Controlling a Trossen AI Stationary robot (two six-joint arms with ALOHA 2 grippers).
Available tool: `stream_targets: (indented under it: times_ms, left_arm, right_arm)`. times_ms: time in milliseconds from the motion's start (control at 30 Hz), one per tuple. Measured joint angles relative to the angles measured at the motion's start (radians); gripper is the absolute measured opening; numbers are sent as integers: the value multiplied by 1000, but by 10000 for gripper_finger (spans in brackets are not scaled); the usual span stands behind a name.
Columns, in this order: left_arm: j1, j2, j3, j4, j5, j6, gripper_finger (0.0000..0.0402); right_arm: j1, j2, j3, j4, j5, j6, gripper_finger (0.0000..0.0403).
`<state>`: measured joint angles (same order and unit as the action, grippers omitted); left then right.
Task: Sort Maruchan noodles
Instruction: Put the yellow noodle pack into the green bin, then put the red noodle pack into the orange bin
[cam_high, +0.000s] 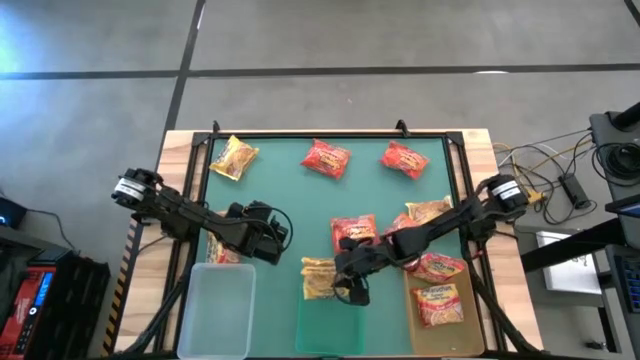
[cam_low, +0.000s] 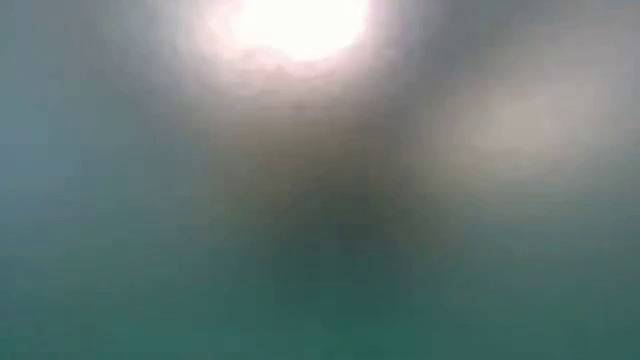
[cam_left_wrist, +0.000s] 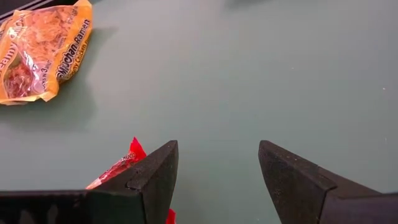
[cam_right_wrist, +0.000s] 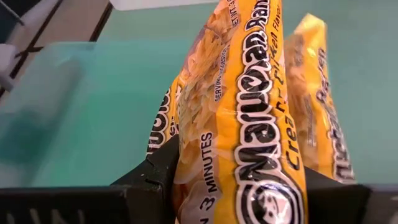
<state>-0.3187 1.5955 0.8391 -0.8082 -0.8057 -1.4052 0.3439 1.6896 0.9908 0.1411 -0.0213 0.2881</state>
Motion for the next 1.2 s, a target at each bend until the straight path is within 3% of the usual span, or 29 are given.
stream_targets:
  times_ms: [233, 500, 800, 933, 1200]
  left_arm:
    - [0, 0, 0, 3, -49, 0, 208]
    - [0, 0, 0, 9, -49, 0, 208]
    - [0, 0, 0, 20, -49, 0, 208]
    - [0, 0, 0, 37, -51, 2, 208]
    - [0, 0, 0, 50, -52, 5, 208]
  right_arm:
    - [1, 27, 2, 0, -15, -22, 144]
    - [1, 5, 2, -23, -12, -45, 192]
    - [-15, -102, 2, -98, 30, -99, 208]
    - [-24, -174, 2, -110, 160, -210, 203]
    - [-44, -240, 2, -165, 600, -308, 201]
